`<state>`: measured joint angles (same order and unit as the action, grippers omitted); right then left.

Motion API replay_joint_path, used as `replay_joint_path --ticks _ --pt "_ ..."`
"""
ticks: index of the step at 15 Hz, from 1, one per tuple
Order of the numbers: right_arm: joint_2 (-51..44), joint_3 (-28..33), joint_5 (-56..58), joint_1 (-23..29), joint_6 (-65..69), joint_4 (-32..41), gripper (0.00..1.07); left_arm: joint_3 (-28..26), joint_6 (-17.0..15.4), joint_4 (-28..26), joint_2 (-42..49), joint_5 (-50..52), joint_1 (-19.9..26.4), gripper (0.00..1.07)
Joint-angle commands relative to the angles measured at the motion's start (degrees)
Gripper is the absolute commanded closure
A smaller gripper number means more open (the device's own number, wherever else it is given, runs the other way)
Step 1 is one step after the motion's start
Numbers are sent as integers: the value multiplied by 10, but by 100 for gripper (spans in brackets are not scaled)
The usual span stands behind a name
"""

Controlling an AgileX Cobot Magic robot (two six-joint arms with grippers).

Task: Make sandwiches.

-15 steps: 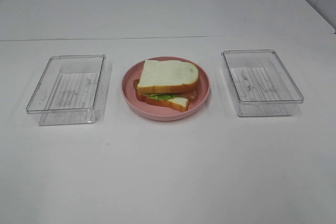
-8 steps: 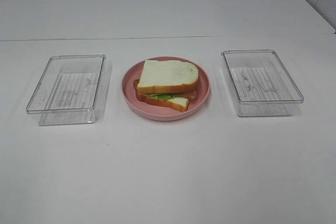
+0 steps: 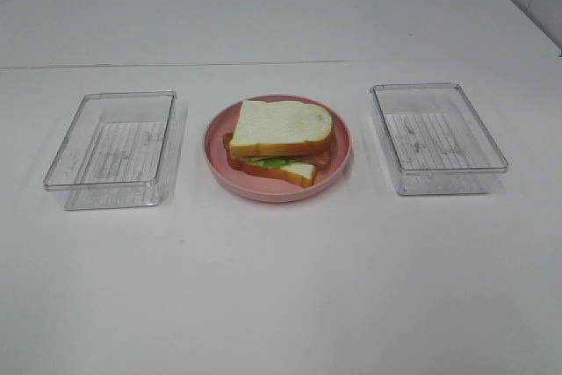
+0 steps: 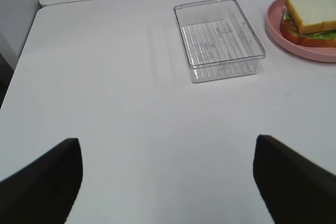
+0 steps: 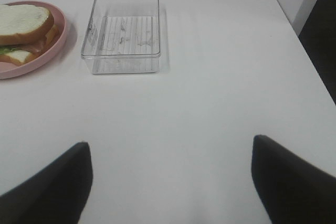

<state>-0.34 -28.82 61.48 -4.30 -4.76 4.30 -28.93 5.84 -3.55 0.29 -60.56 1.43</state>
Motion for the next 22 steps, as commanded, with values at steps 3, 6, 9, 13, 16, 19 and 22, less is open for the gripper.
replay_joint_path --ticks 3,6,9,13,16,19,22 --pt "-8 -1 -7 -3 -5 1 29 3 1 -3 15 6 1 23" --pt "-9 -1 -7 22 -5 4 29 3 1 -3 15 6 1 23" --pt "-9 -1 -7 49 -5 4 29 3 1 -3 15 6 1 23" --pt "-9 -1 -7 48 -5 5 29 3 1 -3 15 6 1 23" --pt "-8 -1 -7 49 -5 5 29 3 1 -3 15 6 1 23" --pt "-8 -1 -7 49 -5 5 29 3 1 -3 15 6 1 23" --pt "-8 -1 -7 49 -5 5 29 3 1 -3 15 6 1 23"
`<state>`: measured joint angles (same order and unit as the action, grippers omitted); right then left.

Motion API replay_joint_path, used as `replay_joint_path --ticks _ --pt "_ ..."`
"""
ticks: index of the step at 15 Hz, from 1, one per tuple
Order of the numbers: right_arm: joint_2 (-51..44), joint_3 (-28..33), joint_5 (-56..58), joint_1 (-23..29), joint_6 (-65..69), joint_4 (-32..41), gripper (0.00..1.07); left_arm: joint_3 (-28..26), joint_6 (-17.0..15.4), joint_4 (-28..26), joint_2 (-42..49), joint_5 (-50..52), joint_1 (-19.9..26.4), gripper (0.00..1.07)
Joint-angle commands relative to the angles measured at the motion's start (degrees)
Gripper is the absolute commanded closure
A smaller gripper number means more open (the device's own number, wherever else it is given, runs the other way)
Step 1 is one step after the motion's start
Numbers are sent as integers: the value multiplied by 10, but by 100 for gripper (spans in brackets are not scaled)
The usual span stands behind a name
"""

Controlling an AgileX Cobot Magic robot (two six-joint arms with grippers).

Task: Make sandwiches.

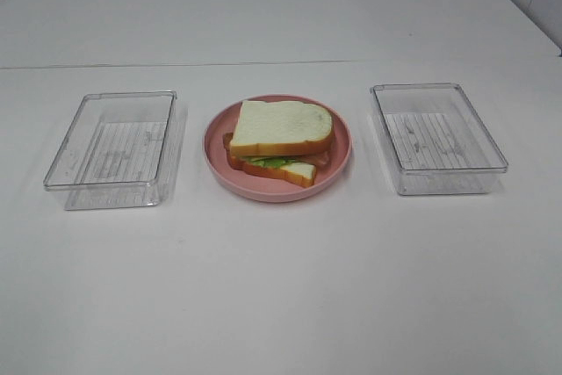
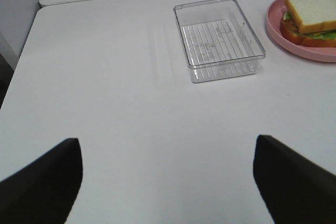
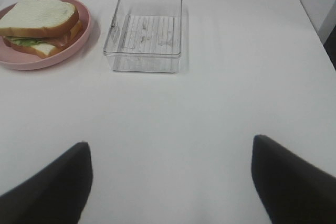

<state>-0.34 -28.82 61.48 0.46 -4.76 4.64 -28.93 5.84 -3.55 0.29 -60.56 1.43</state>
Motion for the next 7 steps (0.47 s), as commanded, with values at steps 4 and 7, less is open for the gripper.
replay_joint_path --ticks 4,7 --pt "-8 -1 -7 1 -5 2 29 3 1 -3 15 6 1 23" --pt "-8 -1 -7 1 -5 2 29 3 1 -3 15 6 1 23"
